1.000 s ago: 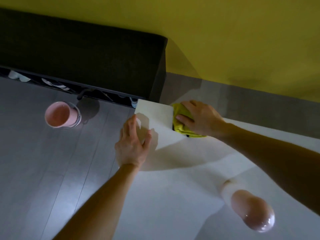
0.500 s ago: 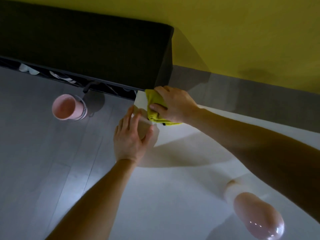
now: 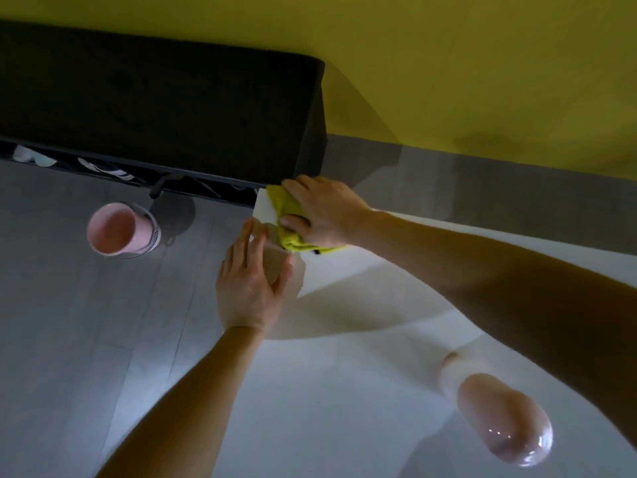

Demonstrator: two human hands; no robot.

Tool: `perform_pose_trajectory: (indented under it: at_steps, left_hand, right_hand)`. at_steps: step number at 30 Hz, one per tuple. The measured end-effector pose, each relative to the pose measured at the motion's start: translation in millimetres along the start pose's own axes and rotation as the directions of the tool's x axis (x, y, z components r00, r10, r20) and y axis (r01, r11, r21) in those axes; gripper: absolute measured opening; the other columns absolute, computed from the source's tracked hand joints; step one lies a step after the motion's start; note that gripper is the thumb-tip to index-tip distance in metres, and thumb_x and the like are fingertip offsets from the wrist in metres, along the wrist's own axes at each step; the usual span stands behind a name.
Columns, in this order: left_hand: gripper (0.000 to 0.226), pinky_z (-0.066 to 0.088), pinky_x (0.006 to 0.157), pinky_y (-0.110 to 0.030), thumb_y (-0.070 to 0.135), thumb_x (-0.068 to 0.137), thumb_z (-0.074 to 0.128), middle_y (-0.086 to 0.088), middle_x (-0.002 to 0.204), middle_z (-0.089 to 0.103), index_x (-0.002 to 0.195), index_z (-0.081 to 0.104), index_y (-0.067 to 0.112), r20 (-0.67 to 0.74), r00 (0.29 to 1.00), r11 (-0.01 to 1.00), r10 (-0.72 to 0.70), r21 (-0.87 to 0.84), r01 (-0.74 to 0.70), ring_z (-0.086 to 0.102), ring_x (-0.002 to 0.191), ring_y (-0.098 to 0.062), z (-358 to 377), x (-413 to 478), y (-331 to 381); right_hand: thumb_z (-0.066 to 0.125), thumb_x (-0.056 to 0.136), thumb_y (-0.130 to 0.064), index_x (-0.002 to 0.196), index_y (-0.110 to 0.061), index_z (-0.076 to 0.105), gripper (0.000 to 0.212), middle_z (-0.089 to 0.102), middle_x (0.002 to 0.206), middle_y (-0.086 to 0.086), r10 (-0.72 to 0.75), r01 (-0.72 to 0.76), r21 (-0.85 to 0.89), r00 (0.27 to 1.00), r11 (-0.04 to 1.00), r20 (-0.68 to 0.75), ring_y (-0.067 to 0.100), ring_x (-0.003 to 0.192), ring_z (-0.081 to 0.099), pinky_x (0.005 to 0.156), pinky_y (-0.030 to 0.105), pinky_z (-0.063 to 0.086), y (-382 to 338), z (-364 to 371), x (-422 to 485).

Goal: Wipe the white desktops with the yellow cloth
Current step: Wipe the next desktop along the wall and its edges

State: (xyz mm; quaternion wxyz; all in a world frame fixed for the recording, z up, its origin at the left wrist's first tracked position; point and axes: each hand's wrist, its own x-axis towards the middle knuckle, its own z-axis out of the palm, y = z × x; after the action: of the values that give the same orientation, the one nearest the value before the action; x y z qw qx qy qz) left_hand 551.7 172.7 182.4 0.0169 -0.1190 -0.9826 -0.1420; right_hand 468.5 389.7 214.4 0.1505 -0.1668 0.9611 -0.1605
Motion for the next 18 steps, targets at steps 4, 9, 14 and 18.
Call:
perform_pose_trajectory:
  at_steps: [4,9,14,18]
  left_hand:
    - [0.070,0.055,0.099,-0.051,0.063,0.105,0.051,-0.008,0.171,0.038,0.157,0.048,0.016,0.006,1.000,1.000,-0.008,-0.001,0.008,0.053,0.140,-0.037,-0.8,-1.8,-1.7]
    - [0.074,0.054,0.105,-0.057,0.066,0.106,0.044,-0.010,0.173,0.034,0.163,0.039,0.019,0.058,0.998,1.000,-0.011,-0.001,0.011,0.048,0.144,-0.041,-4.4,-1.0,1.6]
    - [0.067,0.037,0.118,-0.059,0.062,0.109,0.038,-0.016,0.170,0.038,0.160,0.046,0.020,0.042,0.998,0.994,0.050,0.093,-0.054,0.042,0.150,-0.043,-7.7,-0.5,3.3]
    - [0.048,0.037,0.121,-0.060,0.041,0.115,0.045,-0.016,0.168,0.043,0.154,0.059,0.016,0.009,0.954,0.948,0.299,0.110,-0.298,0.042,0.154,-0.040,-4.8,5.6,1.2]
  right_hand:
    - [0.043,0.105,-0.072,0.165,-0.026,0.031,0.076,0.051,0.156,0.004,0.025,-0.025,0.059,1.000,0.998,0.002,0.032,0.133,0.056,0.110,0.046,0.047,9.3,-1.0,-16.9]
    - [0.037,0.101,-0.075,0.151,-0.021,0.048,0.074,0.062,0.141,0.011,0.268,-0.263,0.067,0.960,0.962,-0.081,0.040,0.122,0.062,0.103,0.051,0.054,110.3,-7.1,-175.9]
    - [0.039,0.100,-0.066,0.146,-0.019,0.050,0.067,0.062,0.134,0.011,0.377,-0.382,-0.061,0.923,0.922,-0.073,0.040,0.120,0.061,0.105,0.051,0.047,131.9,-11.2,-224.7]
    - [0.038,0.097,-0.079,0.152,-0.021,0.046,0.080,0.060,0.140,0.009,0.198,-0.198,-0.044,0.980,0.979,-0.011,0.034,0.121,0.060,0.107,0.048,0.046,73.4,-7.8,-131.4]
